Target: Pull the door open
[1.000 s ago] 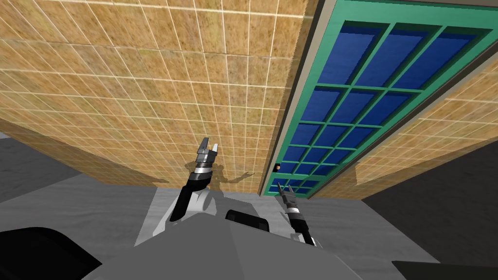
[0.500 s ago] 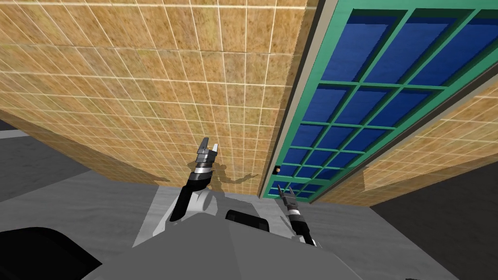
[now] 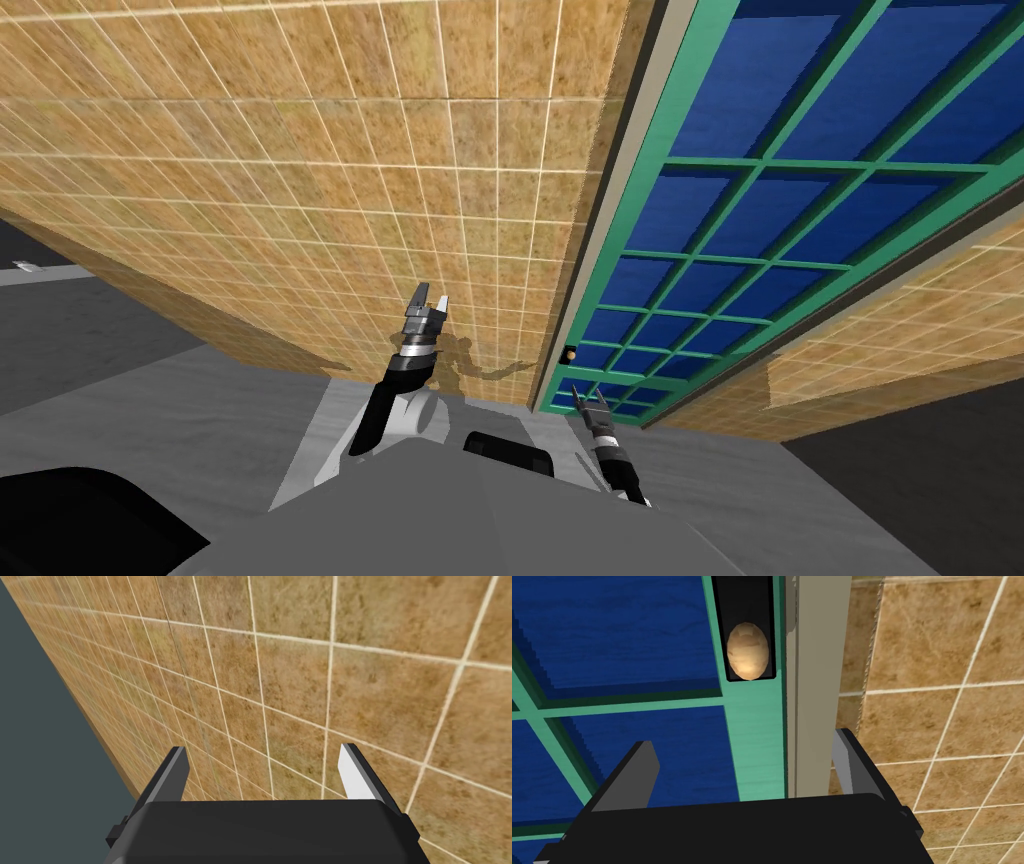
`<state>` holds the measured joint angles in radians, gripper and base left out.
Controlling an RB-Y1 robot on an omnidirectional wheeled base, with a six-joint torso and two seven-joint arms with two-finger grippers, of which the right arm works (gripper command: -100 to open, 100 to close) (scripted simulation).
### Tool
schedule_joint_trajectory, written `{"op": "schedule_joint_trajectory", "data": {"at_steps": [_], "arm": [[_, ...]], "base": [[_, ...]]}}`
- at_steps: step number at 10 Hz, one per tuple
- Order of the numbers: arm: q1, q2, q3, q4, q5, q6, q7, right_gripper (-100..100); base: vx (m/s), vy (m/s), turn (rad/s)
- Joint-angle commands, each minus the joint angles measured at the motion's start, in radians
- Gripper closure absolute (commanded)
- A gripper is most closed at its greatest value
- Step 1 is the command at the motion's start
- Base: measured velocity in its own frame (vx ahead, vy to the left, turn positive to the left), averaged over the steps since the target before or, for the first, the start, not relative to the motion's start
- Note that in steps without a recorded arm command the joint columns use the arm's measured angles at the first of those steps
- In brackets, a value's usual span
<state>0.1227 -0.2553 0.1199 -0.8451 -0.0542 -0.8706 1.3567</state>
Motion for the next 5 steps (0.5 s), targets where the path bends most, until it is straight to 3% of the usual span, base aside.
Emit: {"op": "schedule_joint_trajectory", "data": {"at_steps": [1, 3, 5], "arm": [[0.003, -0.019, -0.019, 0.028, -0.011, -0.022, -0.017, -100], [0.006, -0.039, -0.040, 0.058, -0.023, -0.047, -0.036, -100], [0.009, -0.061, -0.061, 0.089, -0.036, -0.072, -0.055, -100]], "base": [[0.143, 0.090, 0.239], [0.198, 0.129, 0.177], [0.202, 0.073, 0.144]]}}
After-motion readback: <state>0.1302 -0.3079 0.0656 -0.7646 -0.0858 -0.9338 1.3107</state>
